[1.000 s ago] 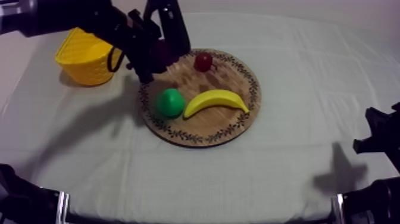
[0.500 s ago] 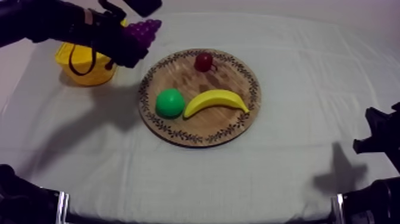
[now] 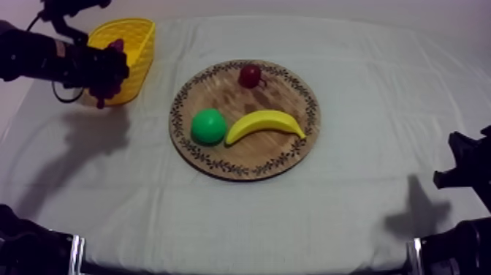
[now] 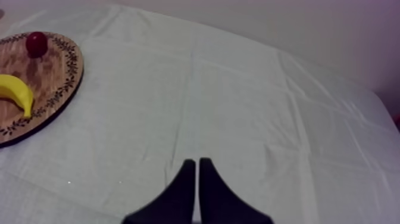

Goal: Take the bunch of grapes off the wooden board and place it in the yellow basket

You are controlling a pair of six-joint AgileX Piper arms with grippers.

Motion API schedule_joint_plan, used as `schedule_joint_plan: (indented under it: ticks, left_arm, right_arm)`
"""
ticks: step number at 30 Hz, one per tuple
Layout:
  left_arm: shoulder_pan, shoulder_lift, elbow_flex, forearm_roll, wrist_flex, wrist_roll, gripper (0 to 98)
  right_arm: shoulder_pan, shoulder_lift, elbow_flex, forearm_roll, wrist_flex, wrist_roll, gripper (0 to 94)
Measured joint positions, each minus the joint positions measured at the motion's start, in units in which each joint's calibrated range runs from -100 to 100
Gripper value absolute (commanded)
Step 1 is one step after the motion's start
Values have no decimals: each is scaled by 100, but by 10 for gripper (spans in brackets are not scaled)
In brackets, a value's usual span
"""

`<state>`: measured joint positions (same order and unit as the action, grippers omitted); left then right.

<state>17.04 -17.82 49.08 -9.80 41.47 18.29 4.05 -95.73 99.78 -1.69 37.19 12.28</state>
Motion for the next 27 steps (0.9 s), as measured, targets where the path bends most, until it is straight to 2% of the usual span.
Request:
schedule_joint_plan:
  ticks: [4,13,20,27]
  left_arm:
    - [-292,86,49,0,-16,110,406]
    - [-808,580,-734,-7,-15,9,404]
    - [-1017,1247,-1593,-27,95,-223,408]
    - [-1066,2059,-2421,-145,-20,-514,415]
  right_arm:
    - [0,0,0,0,0,0,5]
    - [0,0,0,0,0,0,5]
    - [0,0,0,0,0,0,5]
    - [0,0,0,0,0,0,5]
